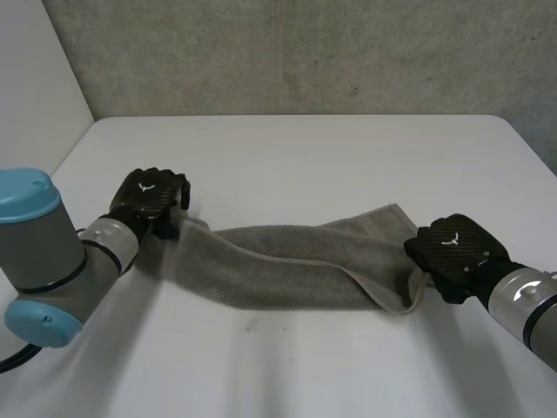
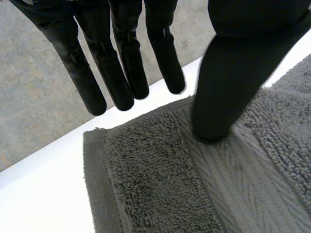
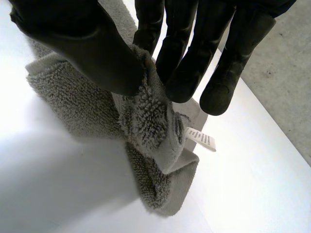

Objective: Fold the towel.

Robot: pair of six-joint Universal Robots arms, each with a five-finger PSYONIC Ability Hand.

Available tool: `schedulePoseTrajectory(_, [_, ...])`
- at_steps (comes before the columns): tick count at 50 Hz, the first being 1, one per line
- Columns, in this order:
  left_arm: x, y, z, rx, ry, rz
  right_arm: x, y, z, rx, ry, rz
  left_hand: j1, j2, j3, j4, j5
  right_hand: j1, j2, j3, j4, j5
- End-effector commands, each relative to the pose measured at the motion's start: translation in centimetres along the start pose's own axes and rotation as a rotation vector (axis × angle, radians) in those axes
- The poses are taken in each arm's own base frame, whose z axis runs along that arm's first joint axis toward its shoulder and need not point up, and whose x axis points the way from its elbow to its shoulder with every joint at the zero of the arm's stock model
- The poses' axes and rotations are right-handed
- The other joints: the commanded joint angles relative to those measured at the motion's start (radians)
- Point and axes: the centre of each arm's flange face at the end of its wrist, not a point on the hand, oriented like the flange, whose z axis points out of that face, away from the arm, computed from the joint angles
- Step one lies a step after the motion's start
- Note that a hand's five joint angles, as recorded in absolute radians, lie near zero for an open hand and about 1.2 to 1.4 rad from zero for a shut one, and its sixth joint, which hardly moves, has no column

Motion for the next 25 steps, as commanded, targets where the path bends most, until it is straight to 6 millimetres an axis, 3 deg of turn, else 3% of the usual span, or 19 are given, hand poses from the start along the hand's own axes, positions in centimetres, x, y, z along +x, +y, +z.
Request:
schedulePoseTrajectory(1, [0.0, 0.2, -0.1, -0.005, -0.003, -0.001, 1.3, 0.4, 0.3, -0.005, 0.042, 0.007, 0.492, 0.494, 0.504, 0.503, 0.505, 0.059, 0.064, 0.057, 0.056, 0.04])
schedulePoseTrajectory(6, [-0.2, -0.5, -0.6, 0.011, -0.009, 0.01, 2.7, -0.2, 0.6, 0.008, 0.084, 0.001, 0.493, 0.495, 0.506, 0.504, 0.506, 0.059, 0.064, 0.057, 0.056, 0.04])
schedulePoseTrajectory(11, [-0.7, -3.4, -1.6, 0.085, -0.027, 0.033, 5.2, -2.5, 0.7, 0.07, 0.156, -0.022, 0.493, 0.495, 0.506, 0.504, 0.506, 0.059, 0.064, 0.057, 0.056, 0.04])
schedulePoseTrajectory(12, [-0.7, -4.8, -2.2, 0.118, -0.03, 0.038, 6.1, -3.8, 0.2, 0.101, 0.189, -0.041, 0.493, 0.495, 0.506, 0.504, 0.506, 0.059, 0.064, 0.057, 0.056, 0.04])
schedulePoseTrajectory(13, [-0.9, -6.4, -2.9, 0.157, -0.039, 0.042, 6.2, -3.8, 0.2, 0.102, 0.189, -0.041, 0.493, 0.495, 0.506, 0.504, 0.506, 0.059, 0.064, 0.057, 0.056, 0.04])
schedulePoseTrajectory(14, [-0.9, -6.4, -3.0, 0.158, -0.04, 0.042, 7.1, -5.7, -1.1, 0.148, 0.233, -0.065, 0.493, 0.495, 0.506, 0.504, 0.506, 0.059, 0.064, 0.057, 0.056, 0.04])
schedulePoseTrajectory(15, [-1.1, -8.2, -4.0, 0.2, -0.049, 0.048, 8.0, -7.9, -2.8, 0.199, 0.277, -0.093, 0.493, 0.495, 0.506, 0.504, 0.506, 0.059, 0.064, 0.057, 0.056, 0.04])
schedulePoseTrajectory(16, [-1.4, -10.1, -5.3, 0.246, -0.063, 0.054, 8.0, -7.9, -2.9, 0.2, 0.278, -0.093, 0.493, 0.495, 0.506, 0.504, 0.506, 0.059, 0.064, 0.057, 0.056, 0.04])
schedulePoseTrajectory(17, [-1.4, -10.1, -5.3, 0.246, -0.063, 0.055, 8.7, -9.6, -4.5, 0.24, 0.311, -0.111, 0.493, 0.495, 0.506, 0.504, 0.506, 0.059, 0.064, 0.057, 0.056, 0.04])
schedulePoseTrajectory(19, [-2.0, -12.8, -7.3, 0.322, -0.087, 0.061, 9.2, -10.8, -5.5, 0.262, 0.332, -0.119, 0.493, 0.495, 0.506, 0.504, 0.506, 0.059, 0.064, 0.057, 0.056, 0.04])
schedulePoseTrajectory(22, [-2.0, -13.5, -7.9, 0.346, -0.089, 0.06, 9.6, -12.0, -6.6, 0.286, 0.334, -0.095, 0.493, 0.495, 0.506, 0.504, 0.506, 0.059, 0.064, 0.057, 0.056, 0.04])
schedulePoseTrajectory(25, [-2.3, -12.3, -8.1, 0.316, -0.093, 0.039, 9.1, -11.6, -6.8, 0.267, 0.3, -0.049, 0.493, 0.495, 0.506, 0.504, 0.506, 0.059, 0.064, 0.057, 0.056, 0.04])
